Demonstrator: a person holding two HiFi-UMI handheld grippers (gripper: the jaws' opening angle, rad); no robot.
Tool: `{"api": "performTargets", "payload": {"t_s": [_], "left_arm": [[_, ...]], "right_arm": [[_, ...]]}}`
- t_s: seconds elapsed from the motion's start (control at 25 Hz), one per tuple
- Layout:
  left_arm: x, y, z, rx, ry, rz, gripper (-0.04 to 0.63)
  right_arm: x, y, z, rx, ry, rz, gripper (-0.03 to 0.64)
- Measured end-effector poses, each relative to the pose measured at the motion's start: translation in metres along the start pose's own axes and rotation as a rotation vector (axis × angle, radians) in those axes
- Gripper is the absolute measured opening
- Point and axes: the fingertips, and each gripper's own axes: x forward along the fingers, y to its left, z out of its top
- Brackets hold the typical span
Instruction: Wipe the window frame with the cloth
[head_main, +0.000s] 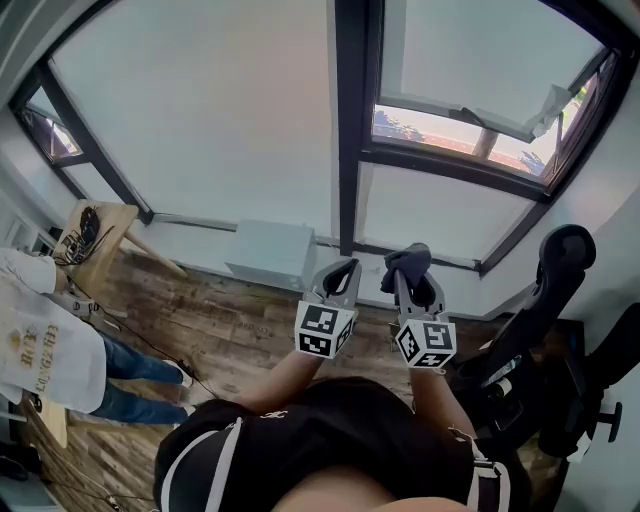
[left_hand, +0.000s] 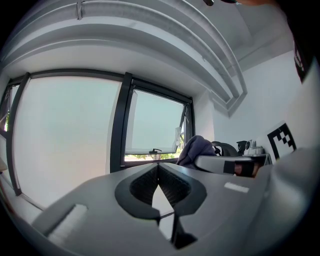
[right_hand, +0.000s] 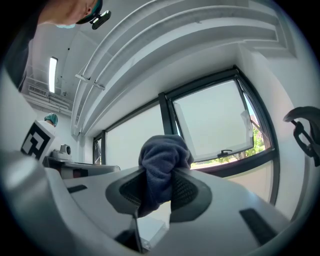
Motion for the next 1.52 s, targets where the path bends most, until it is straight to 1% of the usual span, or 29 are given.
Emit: {"api": "performTargets", "payload": {"t_s": [0.32, 0.52, 0.8, 1.12, 1.52], "left_arm": [[-0.008, 0.024, -0.008, -0.025, -0.021, -0.02, 0.009], [-0.014, 0.042, -0.011, -0.035, -0.027, -0.016, 0.009], [0.0, 0.057, -0.013, -0.037, -0.024, -0.01, 0.009], [0.054, 0.085, -0.008, -0.011, -0.026, 0.004, 0.009], [0.174, 0.132, 0.004, -0.002, -0.02, 0.042, 0.009]], "right_arm": [[0.011, 0.017, -0.014, -0.043, 0.023, -0.018, 0.114], [0.018, 0.027, -0.011, -0.066, 0.017, -0.019, 0.114], [0.04, 0.02, -0.019, -0.06, 0.025, -0.016, 0.114], [0.098, -0.01, -0.022, -0.053, 0.001, 0.0, 0.114], [0.205, -0.082, -0.02, -0.043, -0.006, 0.032, 0.114]]}}
